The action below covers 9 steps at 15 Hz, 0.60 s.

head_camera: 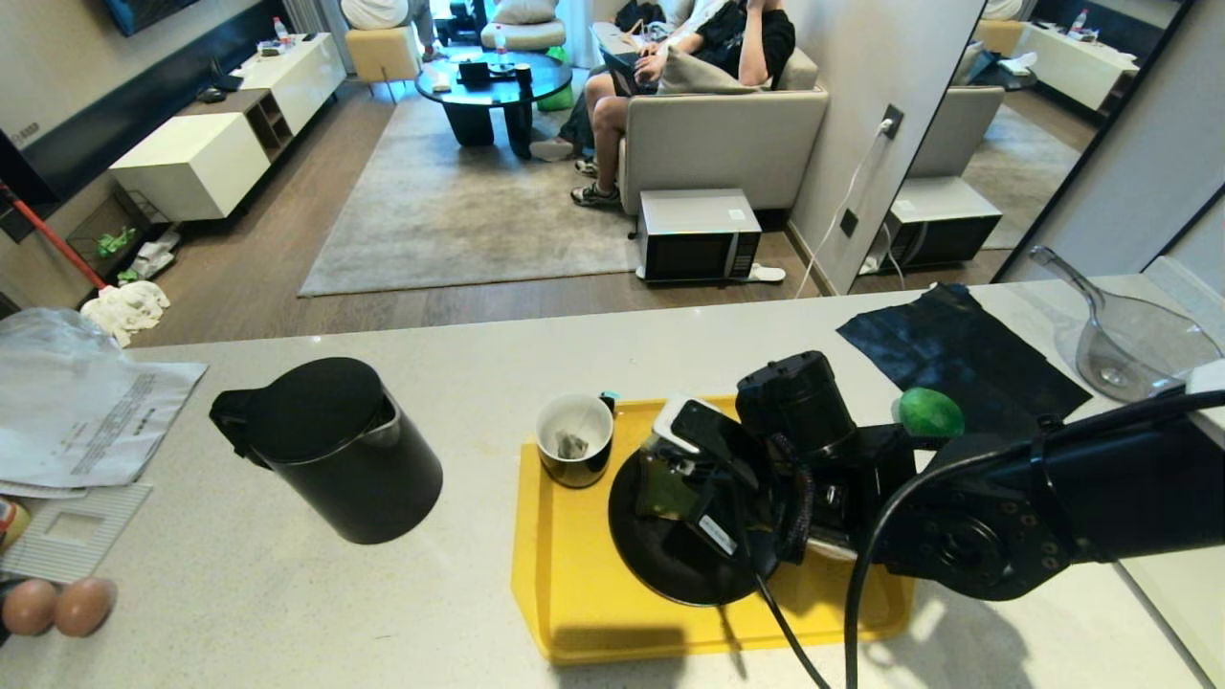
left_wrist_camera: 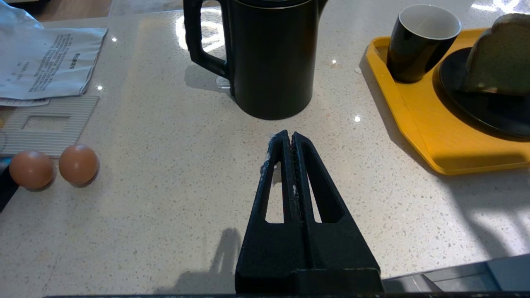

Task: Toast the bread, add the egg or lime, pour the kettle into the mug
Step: Put the baked bread on a plate

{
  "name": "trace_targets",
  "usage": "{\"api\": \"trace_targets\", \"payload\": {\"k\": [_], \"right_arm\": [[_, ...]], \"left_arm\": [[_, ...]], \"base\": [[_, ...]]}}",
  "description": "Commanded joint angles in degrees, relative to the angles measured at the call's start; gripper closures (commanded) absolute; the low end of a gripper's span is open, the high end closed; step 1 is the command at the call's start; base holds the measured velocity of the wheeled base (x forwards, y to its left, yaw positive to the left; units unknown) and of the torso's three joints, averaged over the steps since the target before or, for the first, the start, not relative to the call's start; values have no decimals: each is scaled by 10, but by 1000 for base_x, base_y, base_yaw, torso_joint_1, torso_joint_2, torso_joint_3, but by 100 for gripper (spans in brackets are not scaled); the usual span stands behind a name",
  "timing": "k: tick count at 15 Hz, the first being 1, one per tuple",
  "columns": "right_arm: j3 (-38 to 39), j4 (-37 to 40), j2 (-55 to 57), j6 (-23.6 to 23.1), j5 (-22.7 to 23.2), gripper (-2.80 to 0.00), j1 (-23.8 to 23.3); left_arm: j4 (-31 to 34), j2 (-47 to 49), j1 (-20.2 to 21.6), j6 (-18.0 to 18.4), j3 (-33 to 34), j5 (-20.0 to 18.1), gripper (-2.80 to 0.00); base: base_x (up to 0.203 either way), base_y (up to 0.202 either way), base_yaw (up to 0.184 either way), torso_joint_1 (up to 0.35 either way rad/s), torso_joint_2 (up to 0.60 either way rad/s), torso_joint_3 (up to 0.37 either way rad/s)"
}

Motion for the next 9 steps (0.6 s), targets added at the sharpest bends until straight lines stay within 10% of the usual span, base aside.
{"api": "trace_targets", "payload": {"k": [1,9], "right_arm": [[2,1,1,-3,-2,0,-10],[23,0,-9,-6,-4,0,-29]], "left_arm": [[0,0,0,0,10,0,0],[0,0,0,0,10,0,0]], "base": [[0,0,0,0,0,0],[0,0,0,0,0,0]]}}
